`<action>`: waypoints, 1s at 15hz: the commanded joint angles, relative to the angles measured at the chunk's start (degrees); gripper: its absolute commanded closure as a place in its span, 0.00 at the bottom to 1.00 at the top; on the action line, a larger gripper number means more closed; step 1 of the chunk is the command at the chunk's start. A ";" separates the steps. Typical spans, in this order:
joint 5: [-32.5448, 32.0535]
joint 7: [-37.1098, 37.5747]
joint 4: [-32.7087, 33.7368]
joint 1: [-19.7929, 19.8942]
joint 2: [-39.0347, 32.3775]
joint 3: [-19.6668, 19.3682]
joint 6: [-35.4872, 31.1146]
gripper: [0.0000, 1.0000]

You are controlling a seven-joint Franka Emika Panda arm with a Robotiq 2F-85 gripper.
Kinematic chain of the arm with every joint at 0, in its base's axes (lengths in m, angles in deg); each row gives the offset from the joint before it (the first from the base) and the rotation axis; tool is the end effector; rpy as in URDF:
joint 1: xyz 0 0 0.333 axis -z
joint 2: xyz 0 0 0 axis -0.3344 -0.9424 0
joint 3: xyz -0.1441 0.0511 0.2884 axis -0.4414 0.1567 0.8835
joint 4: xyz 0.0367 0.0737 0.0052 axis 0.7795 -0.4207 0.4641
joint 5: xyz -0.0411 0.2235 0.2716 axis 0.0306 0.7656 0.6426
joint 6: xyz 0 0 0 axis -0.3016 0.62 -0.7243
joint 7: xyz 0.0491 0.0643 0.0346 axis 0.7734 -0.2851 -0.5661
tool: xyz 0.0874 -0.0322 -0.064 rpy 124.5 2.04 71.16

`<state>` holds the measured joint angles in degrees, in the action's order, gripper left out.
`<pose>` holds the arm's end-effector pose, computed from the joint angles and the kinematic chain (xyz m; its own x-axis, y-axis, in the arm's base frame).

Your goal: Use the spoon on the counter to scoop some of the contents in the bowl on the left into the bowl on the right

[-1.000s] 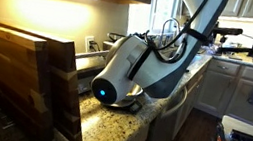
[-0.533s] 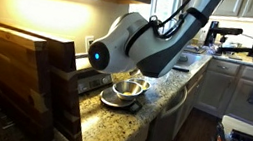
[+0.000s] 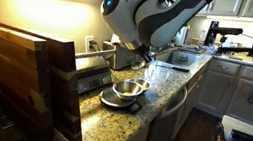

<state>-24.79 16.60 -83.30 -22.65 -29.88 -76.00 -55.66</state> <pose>0.4708 0.0143 0.3706 0.5640 0.5358 -0.6284 0.8229 -0.3006 0.4822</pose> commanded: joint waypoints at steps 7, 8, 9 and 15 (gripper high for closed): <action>23.70 -6.46 4.26 7.23 0.51 -10.16 -14.62 0.96; 26.13 -6.18 4.83 7.88 -0.19 -10.93 -16.42 0.96; 27.98 -5.53 5.37 8.41 -0.85 -11.55 -17.95 0.96; 33.49 2.96 8.62 10.72 -7.02 -14.45 -26.81 0.96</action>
<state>7.20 14.98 -76.43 -12.88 -34.11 -89.60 -79.01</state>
